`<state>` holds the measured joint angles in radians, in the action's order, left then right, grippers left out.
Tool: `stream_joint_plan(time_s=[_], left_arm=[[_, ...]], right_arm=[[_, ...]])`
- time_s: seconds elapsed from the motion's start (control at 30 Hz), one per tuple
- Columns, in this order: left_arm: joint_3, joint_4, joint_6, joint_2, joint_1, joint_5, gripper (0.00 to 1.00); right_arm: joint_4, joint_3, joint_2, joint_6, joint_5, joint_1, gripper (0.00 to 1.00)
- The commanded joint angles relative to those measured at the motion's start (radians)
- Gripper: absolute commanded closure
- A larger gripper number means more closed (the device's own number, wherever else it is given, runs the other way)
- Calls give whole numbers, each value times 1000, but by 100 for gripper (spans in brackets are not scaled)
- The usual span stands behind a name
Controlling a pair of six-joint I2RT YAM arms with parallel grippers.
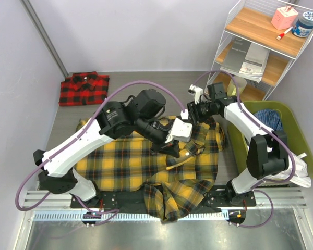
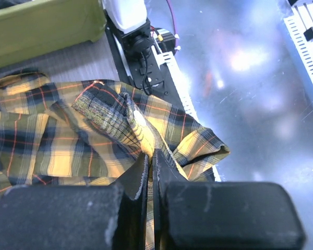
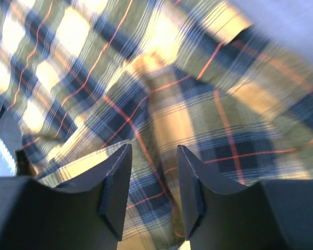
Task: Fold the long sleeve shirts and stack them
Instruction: Fold the shirt
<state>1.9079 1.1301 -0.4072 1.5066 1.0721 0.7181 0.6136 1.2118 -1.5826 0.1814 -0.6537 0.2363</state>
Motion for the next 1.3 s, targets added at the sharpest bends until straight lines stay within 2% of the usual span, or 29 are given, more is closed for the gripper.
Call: stream_joint_plan(time_s=[0.0, 0.17, 0.33, 0.5, 0.6, 0.8, 0.9, 1.0, 1.07, 1.1, 1.13, 1.2, 1.27], left_arm=[[26, 46, -19, 38, 28, -36, 100], [68, 43, -1, 26, 34, -11, 100], [118, 125, -44, -25, 35, 70, 100], [16, 131, -73, -117, 37, 90, 100], [-39, 96, -73, -163, 37, 80, 100], [-193, -11, -16, -203, 31, -77, 100], [-299, -101, 48, -227, -9, -68, 100], [-346, -240, 140, -232, -67, -69, 100], [-380, -360, 239, -232, -164, -63, 100], [-391, -397, 286, -230, -260, -59, 100], [-409, -462, 326, -226, -311, -42, 100], [-424, -493, 416, -215, -459, -31, 100], [-486, -521, 456, -213, -549, 3, 100]], right_arm=[[-2, -47, -7, 35, -72, 43, 57], [3, -139, 21, 43, -66, 129, 60], [-26, -259, 71, 18, -64, 190, 61], [-29, -261, 62, 18, -66, 238, 60], [21, -238, 36, 59, -72, 262, 56], [95, -101, 13, 84, -69, 265, 52], [49, -63, -29, 32, -103, 267, 49], [8, -80, -69, 29, -97, 279, 46], [0, -103, -117, 39, -86, 282, 46], [8, -106, -135, 56, -84, 284, 46], [20, -106, -177, 67, -80, 284, 46], [84, -83, -215, 105, -61, 284, 46], [154, -25, -243, 116, -54, 275, 46]])
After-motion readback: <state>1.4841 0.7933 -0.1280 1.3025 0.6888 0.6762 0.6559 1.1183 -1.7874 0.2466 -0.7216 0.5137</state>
